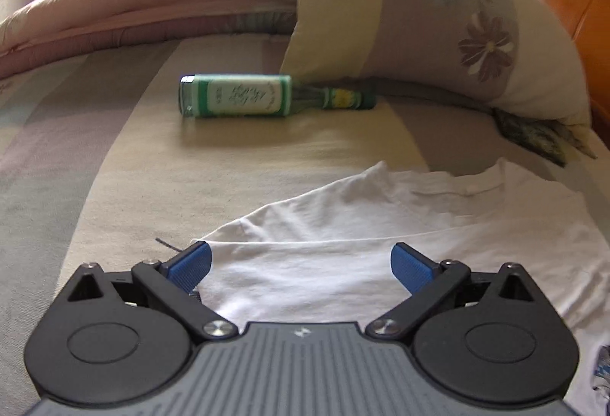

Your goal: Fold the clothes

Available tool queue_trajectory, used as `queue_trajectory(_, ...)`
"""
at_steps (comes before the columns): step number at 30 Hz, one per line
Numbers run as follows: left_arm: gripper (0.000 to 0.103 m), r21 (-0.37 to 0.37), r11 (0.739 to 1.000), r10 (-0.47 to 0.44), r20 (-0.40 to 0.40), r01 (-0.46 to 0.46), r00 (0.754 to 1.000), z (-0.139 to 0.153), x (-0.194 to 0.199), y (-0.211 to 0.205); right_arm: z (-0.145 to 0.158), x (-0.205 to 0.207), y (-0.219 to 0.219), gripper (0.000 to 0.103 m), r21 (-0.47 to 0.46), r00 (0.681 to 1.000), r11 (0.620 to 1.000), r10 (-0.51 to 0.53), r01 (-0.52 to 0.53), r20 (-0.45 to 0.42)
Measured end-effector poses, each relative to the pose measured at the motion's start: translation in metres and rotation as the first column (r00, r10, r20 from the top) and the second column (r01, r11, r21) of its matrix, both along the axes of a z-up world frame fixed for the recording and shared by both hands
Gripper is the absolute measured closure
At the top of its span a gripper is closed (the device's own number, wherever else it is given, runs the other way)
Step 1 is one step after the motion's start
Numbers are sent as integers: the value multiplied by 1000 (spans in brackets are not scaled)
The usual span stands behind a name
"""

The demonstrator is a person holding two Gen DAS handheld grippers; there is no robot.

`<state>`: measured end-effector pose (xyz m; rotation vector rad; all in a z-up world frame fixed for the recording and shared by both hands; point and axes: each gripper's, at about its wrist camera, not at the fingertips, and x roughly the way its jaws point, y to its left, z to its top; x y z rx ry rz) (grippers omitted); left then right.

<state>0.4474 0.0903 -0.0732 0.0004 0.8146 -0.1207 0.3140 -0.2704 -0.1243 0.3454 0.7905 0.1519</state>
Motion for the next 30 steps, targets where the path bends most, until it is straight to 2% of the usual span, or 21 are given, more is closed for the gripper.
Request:
queue_trajectory(3,3,7,999,-51,38,51,998,39,-32,-10,13,-8,0,0,19,999,999,29,-30,36)
queue_trajectory(6,2,22,993,-116,73,115,991,72,-70,-31,30,-22,7,0,-27,995,997,76,-74,72)
queue_trajectory(8,1,30,987,-161,113,159,981,85,-100,-45,40,-36,12,0,-50,992,995,93,-89,88)
queue_trajectory(10,1,21,980,-197,134,196,971,85,-127,-54,46,-54,15,0,-62,992,994,91,-86,88)
queue_trajectory(14,1,26,959,-282,72,281,957,48,-169,-75,36,-95,26,0,-141,993,985,109,-102,45)
queue_trajectory(17,1,58,961,-272,39,270,961,15,-197,-87,23,-120,39,0,-232,988,963,151,-138,38)
queue_trajectory(21,1,56,969,-242,27,240,970,-16,-227,-90,2,-136,51,0,-321,987,936,161,-145,23)
queue_trajectory(25,1,18,972,-234,22,233,972,-36,-250,-86,-16,-144,46,0,-294,990,946,134,-139,-35)
queue_trajectory(27,1,-14,971,-237,7,237,971,-44,-259,-83,-22,-154,45,0,-306,989,941,146,-142,-11)
queue_trajectory(30,1,0,968,-249,19,249,968,-52,-277,-80,-25,-167,41,0,-309,984,938,174,-160,20)
